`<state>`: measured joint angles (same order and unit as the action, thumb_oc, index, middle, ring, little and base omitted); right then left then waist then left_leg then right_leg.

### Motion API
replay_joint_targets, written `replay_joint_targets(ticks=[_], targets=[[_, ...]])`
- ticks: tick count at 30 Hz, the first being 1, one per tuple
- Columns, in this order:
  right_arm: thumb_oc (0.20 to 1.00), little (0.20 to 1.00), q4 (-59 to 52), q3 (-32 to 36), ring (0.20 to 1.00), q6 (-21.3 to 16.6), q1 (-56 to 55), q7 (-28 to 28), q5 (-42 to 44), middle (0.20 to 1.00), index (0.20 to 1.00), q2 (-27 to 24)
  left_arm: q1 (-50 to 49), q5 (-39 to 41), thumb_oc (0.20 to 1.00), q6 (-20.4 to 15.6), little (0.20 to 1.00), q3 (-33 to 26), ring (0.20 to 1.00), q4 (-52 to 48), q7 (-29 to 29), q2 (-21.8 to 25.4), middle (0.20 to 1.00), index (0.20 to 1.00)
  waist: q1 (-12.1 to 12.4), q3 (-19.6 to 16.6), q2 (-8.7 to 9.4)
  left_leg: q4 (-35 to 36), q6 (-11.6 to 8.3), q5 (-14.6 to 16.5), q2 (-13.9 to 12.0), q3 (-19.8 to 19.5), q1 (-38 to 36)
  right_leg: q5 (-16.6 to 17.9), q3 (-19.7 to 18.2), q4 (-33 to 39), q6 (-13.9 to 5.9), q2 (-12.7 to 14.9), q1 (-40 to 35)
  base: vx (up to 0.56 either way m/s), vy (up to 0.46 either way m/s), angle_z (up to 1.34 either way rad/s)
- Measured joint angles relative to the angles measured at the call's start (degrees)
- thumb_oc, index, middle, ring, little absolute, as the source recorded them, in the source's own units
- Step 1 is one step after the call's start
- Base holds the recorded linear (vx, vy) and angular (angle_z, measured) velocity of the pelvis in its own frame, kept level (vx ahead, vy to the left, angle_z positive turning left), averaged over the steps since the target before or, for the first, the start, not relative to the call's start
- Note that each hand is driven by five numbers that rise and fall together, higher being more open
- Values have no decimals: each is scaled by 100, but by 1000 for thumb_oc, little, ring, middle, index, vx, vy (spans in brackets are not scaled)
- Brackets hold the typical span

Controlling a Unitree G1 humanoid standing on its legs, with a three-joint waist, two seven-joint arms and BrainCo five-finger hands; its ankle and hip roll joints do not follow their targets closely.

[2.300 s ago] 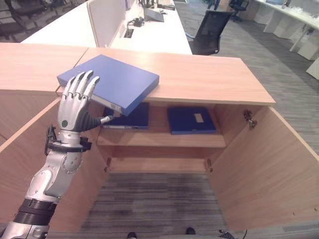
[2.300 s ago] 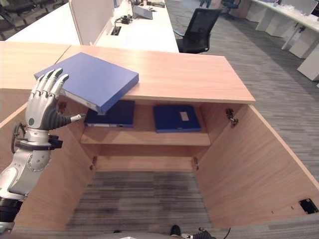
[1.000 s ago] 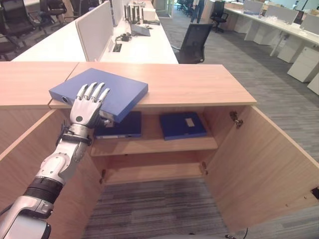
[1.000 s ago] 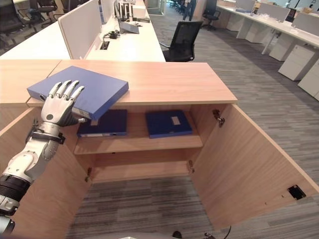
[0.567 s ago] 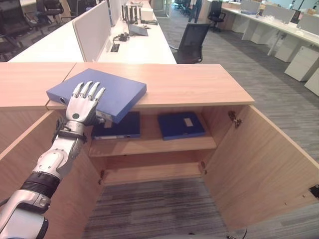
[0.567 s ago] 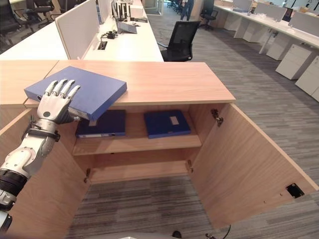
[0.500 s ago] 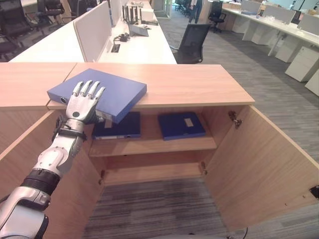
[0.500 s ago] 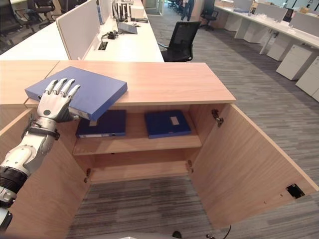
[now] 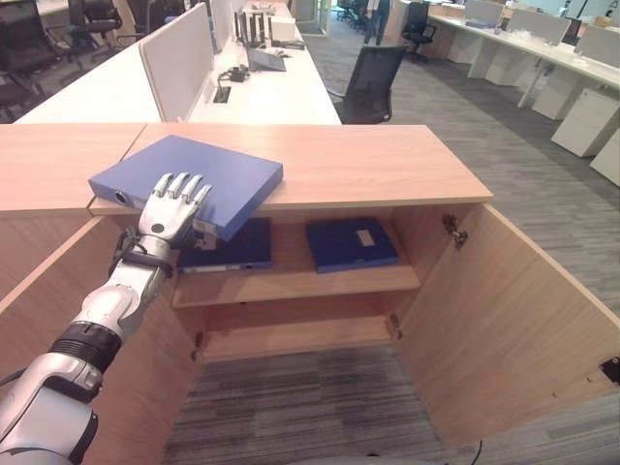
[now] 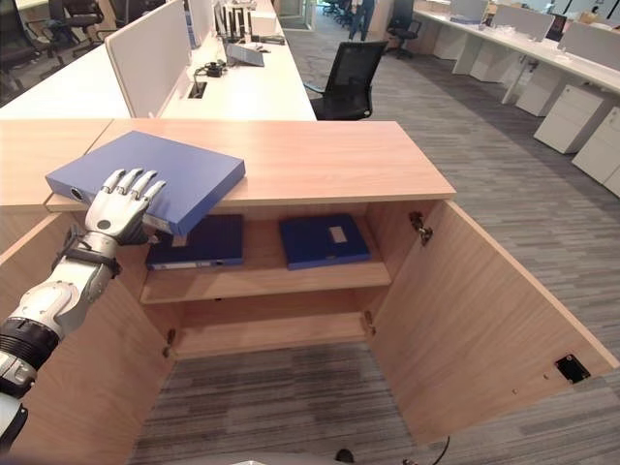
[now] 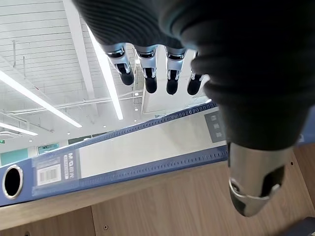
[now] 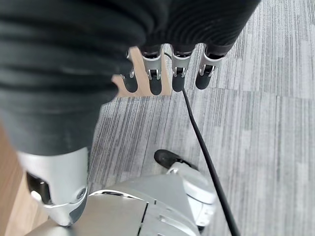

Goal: Put the empty folder in the office cabinet

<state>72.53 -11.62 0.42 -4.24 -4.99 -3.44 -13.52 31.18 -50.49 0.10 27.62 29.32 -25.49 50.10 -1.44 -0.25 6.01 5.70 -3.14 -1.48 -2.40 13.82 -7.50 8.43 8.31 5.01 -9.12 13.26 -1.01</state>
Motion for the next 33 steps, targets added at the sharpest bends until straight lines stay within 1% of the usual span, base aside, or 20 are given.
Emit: replay_joint_targets(ticks=[10,12,16,18,21,27,28,29,33], targets=[[1000,1000,3,24,1000,4,9,-1,0,1000,1000,-14,79,-1,1000,-3,1000,74,1000,210,36,0,1000,1000,-113,25,-36,0,0,0,0,5,-16,0,-1,0,0,-1,-12,0,0,0],[1000,1000,18,24,1000,20,-2,-1,0,1000,1000,-15,298,-3,1000,28,1000,394,1000,598,77,-9,1000,1000,-129,25,-36,0,0,0,1,19,-28,0,-13,0,0,-3,-15,-6,0,-2],[1000,1000,33,24,1000,27,-8,-1,1,1000,1000,-15,373,-2,1000,77,1000,470,1000,789,136,-42,1000,1000,-134,25,-35,0,-3,13,3,67,-68,1,-70,-1,0,-11,-15,-8,3,-7],[1000,1000,33,23,1000,27,-10,-2,1,1000,1000,-15,524,-2,1000,151,1000,668,1000,1063,144,-101,1000,1000,-130,24,-36,1,-3,45,1,112,-109,0,-120,-1,-1,-12,-13,-6,6,-11],[1000,1000,60,23,1000,29,-26,0,1,1000,1000,-15,625,-1,1000,230,1000,669,1000,1248,208,-261,1000,1000,-136,18,-27,1,-2,62,8,121,-120,2,-134,-1,-2,-9,-16,-2,2,-2],[1000,1000,171,23,1000,31,-50,3,1,1000,1000,-14,647,0,1000,230,1000,662,1000,1258,284,-290,1000,1000,-135,9,-15,-1,-4,63,14,126,-146,3,-145,-2,-3,-14,-26,0,0,0],[1000,1000,181,23,1000,33,-64,4,1,1000,1000,-14,648,-1,555,230,555,663,555,1294,274,-305,555,555,-137,6,-10,-1,-4,63,13,131,-162,3,-149,-2,-3,-15,-39,0,0,0],[1000,1000,182,23,1000,32,-78,4,1,1000,1000,-14,658,0,200,232,200,664,200,1352,265,-322,200,200,-140,4,-7,0,-5,64,11,135,-182,2,-152,-2,-4,-15,-56,0,0,0],[1000,1000,184,23,1000,32,-169,6,1,1000,1000,-16,788,0,200,273,200,662,200,1624,242,-421,200,200,-147,-7,7,1,-5,80,10,141,-195,-3,-155,-2,-10,-12,-66,0,0,0]])
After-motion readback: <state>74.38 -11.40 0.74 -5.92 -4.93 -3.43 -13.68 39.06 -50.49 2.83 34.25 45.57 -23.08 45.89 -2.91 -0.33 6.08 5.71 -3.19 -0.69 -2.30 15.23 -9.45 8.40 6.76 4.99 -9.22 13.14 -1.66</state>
